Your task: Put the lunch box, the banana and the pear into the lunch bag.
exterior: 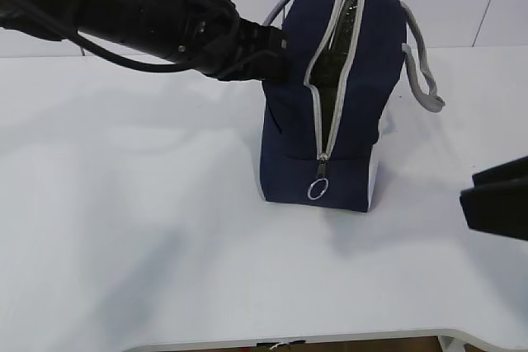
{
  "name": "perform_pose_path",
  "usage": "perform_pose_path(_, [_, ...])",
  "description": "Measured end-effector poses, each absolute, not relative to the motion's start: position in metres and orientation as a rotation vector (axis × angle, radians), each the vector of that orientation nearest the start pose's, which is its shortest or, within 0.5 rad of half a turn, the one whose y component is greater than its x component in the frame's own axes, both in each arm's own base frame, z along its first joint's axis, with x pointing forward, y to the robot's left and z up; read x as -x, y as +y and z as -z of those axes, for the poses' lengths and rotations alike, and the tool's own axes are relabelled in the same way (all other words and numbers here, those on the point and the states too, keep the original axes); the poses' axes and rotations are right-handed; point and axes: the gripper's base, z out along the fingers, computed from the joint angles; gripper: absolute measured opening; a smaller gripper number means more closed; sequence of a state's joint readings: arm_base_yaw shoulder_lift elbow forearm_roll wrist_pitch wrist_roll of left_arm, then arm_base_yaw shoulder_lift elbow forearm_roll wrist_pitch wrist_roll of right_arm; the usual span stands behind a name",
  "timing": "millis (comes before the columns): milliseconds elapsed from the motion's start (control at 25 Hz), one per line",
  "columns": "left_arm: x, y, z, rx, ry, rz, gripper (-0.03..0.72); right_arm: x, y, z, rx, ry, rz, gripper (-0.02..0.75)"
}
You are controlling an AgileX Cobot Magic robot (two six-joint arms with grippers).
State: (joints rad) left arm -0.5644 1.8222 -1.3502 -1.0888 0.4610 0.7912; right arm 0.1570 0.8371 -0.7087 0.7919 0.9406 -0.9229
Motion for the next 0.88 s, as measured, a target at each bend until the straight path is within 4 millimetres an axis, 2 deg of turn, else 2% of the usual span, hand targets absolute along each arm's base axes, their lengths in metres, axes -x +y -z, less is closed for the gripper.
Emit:
perform_pose_path(160, [-0.333,-0.253,-0.265,-0.590,2.193,0.895,-0.015,-0.123,0.072,-0.303,0.858,2.124,-0.619,0.262])
perform_pose_path(320, [-0.331,-0.254,-0.265,-0.603,2.200,0.908,0.017,-0.117,0.071,-0.300,0.851,2.118,-0.617,0.262])
perform_pose_path(400, [-0.330,-0.254,-0.265,-0.616,2.204,0.917,0.093,-0.116,0.071,-0.300,0.846,2.112,-0.617,0.262])
perform_pose_path(560, [-0.329,-0.255,-0.265,-0.626,2.205,0.923,0.317,-0.116,0.071,-0.301,0.846,2.110,-0.617,0.262])
perform_pose_path(640, [-0.329,-0.255,-0.265,-0.627,2.206,0.927,0.397,-0.116,0.071,-0.301,0.843,2.110,-0.620,0.262])
perform_pose_path(720, [-0.329,-0.255,-0.264,-0.632,2.207,0.929,0.433,-0.116,0.071,-0.301,0.841,2.111,-0.621,0.262])
perform_pose_path(880, [-0.326,-0.256,-0.265,-0.719,2.179,0.917,0.450,-0.116,0.071,-0.301,0.840,2.111,-0.622,0.262])
